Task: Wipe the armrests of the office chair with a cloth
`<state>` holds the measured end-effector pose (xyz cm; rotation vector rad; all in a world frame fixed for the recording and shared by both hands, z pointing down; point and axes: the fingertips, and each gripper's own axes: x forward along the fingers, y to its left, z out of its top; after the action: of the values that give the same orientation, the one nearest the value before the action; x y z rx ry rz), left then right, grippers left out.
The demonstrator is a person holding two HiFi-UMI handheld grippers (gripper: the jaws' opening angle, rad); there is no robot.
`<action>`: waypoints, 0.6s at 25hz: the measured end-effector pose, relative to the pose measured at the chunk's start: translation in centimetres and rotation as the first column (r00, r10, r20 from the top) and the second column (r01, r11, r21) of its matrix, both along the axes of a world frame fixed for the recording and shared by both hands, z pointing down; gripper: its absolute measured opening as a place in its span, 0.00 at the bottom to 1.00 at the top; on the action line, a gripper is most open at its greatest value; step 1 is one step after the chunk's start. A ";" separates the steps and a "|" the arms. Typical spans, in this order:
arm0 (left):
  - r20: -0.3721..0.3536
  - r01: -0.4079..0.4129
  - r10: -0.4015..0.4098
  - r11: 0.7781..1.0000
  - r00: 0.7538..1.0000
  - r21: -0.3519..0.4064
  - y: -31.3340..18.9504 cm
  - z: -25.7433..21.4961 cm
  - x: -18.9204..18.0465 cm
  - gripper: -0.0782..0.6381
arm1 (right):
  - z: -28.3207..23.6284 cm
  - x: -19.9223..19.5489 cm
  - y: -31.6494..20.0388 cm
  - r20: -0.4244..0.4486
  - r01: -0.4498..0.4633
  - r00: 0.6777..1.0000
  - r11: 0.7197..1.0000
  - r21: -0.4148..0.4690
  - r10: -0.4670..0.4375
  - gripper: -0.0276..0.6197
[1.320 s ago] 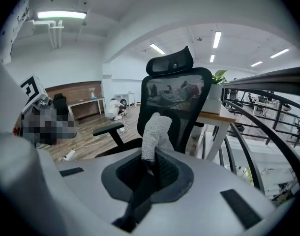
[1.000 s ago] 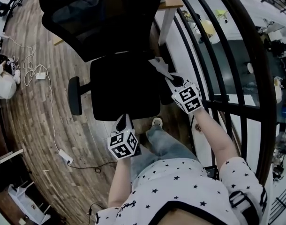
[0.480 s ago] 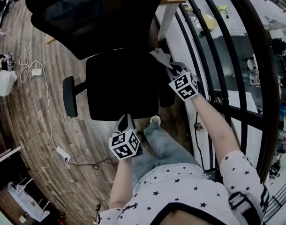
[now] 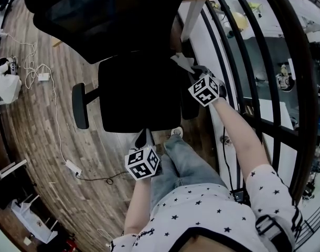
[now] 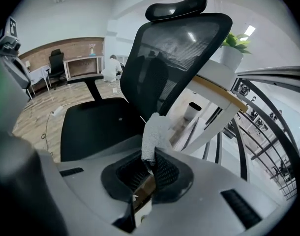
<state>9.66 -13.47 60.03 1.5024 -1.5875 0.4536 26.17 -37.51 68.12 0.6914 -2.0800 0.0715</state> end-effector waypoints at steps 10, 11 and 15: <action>-0.004 -0.003 0.003 1.000 1.000 0.007 0.2 -0.4 0.1 0.11 | 1.7 0.0 1.5 -0.004 -0.034 0.999 0.997 -0.064 0.033 0.09; -0.003 -0.001 0.001 1.000 1.000 0.008 0.3 -0.5 0.1 0.11 | 1.7 0.0 1.5 -0.005 -0.034 0.999 0.997 -0.068 0.034 0.09; -0.003 0.004 -0.004 1.000 1.000 0.008 0.9 -0.5 0.2 0.11 | 2.0 0.3 1.6 -0.009 -0.033 0.999 0.997 -0.075 0.033 0.09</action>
<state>9.87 -12.56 59.57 1.5050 -1.5913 0.4440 26.44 -35.91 70.12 0.6794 -2.0478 0.1646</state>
